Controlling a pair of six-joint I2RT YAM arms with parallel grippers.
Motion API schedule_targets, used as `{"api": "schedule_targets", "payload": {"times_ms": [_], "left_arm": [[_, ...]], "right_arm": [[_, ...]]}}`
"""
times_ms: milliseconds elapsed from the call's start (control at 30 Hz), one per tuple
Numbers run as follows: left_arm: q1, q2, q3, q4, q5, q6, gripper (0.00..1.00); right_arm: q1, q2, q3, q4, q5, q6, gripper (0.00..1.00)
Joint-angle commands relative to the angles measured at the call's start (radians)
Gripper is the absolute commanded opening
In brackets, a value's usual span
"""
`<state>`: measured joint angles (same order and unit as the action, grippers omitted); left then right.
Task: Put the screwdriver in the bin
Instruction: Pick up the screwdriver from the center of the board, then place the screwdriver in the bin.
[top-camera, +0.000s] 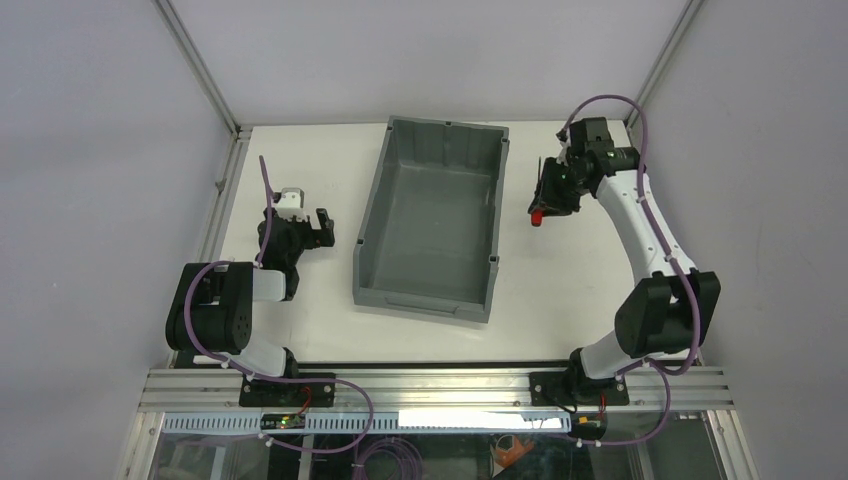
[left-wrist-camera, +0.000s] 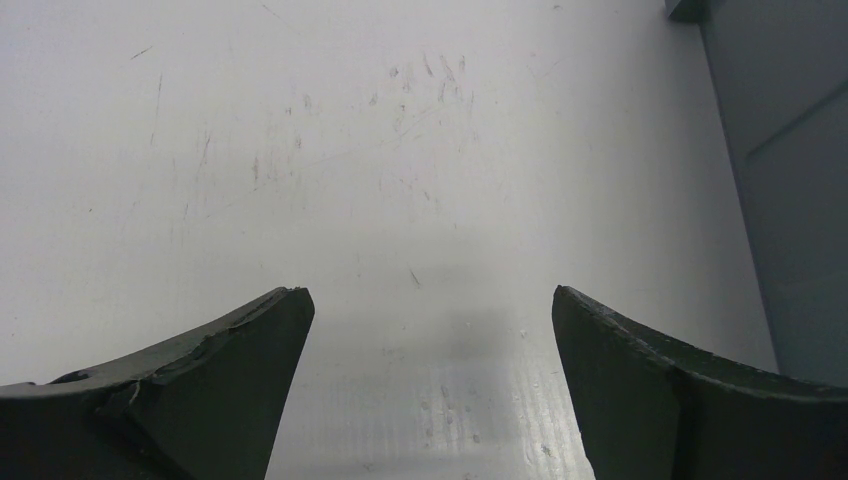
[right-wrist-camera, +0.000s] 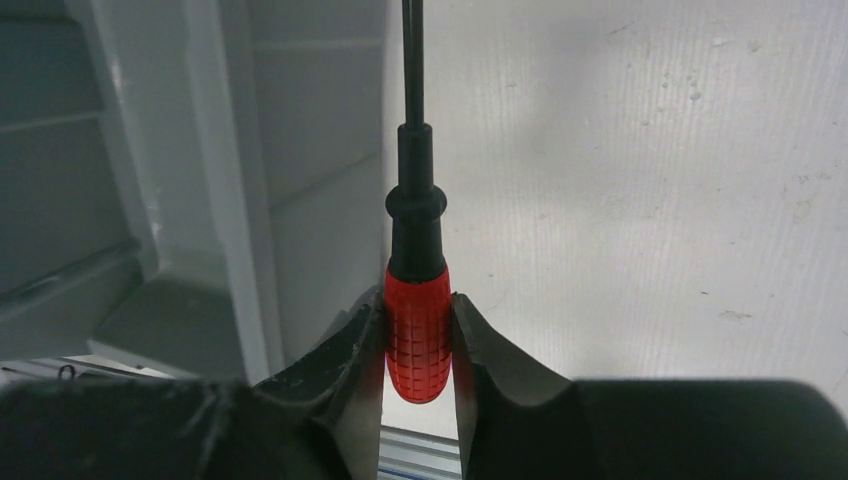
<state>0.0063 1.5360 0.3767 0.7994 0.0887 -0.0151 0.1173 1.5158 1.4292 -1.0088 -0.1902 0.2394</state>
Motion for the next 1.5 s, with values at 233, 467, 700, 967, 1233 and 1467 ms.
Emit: {"api": "schedule_targets", "payload": {"times_ms": [233,467,700,967,1233,1467], "left_arm": [[-0.004,-0.03,-0.009,0.034,0.022,-0.009,0.99],[-0.004,-0.03,-0.009,0.034,0.022,-0.009,0.99],[-0.004,-0.03,-0.009,0.034,0.022,-0.009,0.99],[-0.005,-0.029,-0.009,0.034,0.022,-0.01,0.99],[-0.005,-0.03,-0.009,0.034,0.022,-0.01,0.99],[-0.004,-0.03,-0.008,0.034,0.022,-0.01,0.99]], "right_arm": [[0.035,-0.032,0.221,-0.086,-0.107,0.141,0.0],[0.131,0.044,0.362,-0.16,-0.038,0.21,0.0],[0.253,0.188,0.564,-0.25,0.073,0.271,0.0],[0.376,0.387,0.778,-0.339,0.183,0.327,0.0],[0.455,0.549,0.888,-0.371,0.281,0.365,0.0],[0.492,0.643,0.895,-0.361,0.333,0.397,0.0]]}}
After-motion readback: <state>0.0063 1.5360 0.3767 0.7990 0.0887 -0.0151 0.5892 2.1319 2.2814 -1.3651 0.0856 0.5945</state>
